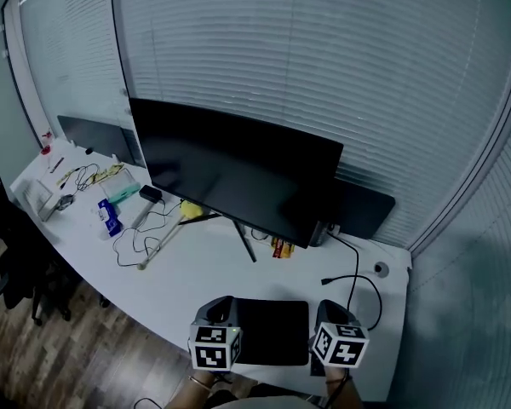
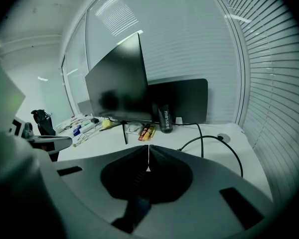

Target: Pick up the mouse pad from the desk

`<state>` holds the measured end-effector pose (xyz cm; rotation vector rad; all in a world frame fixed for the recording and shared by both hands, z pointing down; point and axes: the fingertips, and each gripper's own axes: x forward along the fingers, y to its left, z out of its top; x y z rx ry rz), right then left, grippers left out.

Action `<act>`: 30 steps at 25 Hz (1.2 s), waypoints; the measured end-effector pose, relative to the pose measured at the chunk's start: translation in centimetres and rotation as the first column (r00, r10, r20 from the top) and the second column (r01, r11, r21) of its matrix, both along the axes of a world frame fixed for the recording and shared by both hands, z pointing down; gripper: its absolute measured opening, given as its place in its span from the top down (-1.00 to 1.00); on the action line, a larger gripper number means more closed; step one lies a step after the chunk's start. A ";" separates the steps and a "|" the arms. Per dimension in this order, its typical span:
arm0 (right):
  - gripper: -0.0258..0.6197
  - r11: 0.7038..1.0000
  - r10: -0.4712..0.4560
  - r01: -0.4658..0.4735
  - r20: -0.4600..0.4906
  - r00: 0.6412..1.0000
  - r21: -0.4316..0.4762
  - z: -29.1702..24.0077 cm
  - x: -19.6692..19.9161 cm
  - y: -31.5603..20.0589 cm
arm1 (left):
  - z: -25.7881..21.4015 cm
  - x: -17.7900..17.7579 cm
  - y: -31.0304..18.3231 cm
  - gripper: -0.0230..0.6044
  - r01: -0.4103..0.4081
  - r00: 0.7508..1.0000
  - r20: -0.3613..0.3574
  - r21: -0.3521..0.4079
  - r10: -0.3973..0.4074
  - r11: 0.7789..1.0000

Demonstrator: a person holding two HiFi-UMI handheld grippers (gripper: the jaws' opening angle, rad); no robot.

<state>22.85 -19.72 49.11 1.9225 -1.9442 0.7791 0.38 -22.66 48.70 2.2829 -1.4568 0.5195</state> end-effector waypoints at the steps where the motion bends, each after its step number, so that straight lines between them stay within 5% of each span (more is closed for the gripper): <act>1: 0.82 1.000 -0.005 0.005 -0.001 1.000 -0.006 0.3 0.1 -0.3 | 0.3 0.0 -0.1 0.87 0.005 1.000 0.005 -0.003 -0.005 1.000; 30: 0.82 0.983 0.005 0.000 0.023 1.000 -0.182 7.1 -2.0 1.4 | 7.6 -1.9 1.7 0.87 0.000 1.000 0.015 -0.174 0.003 0.985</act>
